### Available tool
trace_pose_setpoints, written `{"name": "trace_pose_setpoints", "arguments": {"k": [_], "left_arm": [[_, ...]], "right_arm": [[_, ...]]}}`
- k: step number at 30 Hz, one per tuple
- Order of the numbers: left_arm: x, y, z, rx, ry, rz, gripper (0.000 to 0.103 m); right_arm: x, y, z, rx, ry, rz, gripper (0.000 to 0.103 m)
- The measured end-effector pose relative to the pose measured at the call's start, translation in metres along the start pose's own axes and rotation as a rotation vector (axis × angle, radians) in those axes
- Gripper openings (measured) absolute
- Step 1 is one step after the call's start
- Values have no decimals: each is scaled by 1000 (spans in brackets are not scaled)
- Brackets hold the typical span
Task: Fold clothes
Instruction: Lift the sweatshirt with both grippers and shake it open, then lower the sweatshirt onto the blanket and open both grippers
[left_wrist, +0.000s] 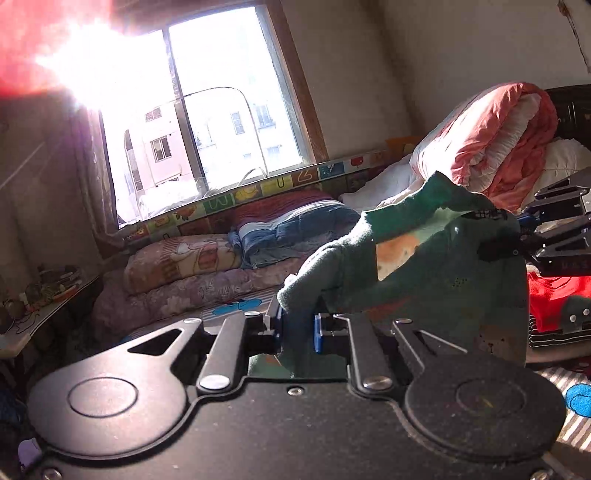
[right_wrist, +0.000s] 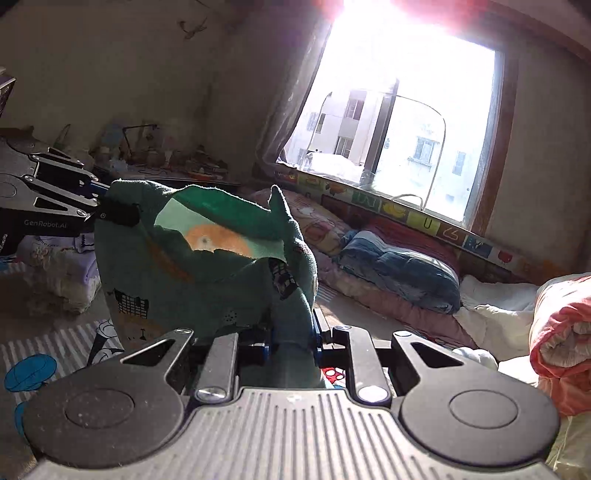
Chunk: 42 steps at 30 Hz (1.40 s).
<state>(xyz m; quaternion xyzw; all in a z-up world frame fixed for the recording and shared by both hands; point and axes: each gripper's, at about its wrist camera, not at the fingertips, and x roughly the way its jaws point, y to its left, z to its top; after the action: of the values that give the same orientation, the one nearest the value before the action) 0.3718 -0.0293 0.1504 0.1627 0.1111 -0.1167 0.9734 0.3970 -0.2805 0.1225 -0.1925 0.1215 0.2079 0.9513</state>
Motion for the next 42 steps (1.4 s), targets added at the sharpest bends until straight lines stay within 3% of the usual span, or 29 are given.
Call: {"name": "trace_pose_setpoints", "arguments": {"k": [7, 14, 25, 29, 32, 36, 40, 42], "left_arm": [[-42, -67, -117, 153, 150, -125, 14], [-111, -131, -194, 481, 188, -194, 13], [-172, -166, -282, 868, 197, -178, 12], [-182, -166, -306, 941, 230, -175, 13], [-188, -163, -312, 943, 284, -184, 17], [-198, -145, -300, 809, 353, -188, 18], [-206, -139, -282, 642, 325, -168, 18], [-209, -150, -281, 615, 296, -157, 25]], "right_arm": [[-26, 107, -100, -278, 164, 156, 22], [-93, 220, -171, -622, 247, 285, 22], [-148, 289, -205, -779, 302, 314, 22], [-168, 298, -213, -794, 317, 306, 26], [-183, 302, -218, -796, 327, 298, 35], [-208, 295, -212, -722, 309, 265, 37], [-209, 297, -210, -649, 280, 238, 39], [-207, 301, -210, -620, 266, 228, 46]]}}
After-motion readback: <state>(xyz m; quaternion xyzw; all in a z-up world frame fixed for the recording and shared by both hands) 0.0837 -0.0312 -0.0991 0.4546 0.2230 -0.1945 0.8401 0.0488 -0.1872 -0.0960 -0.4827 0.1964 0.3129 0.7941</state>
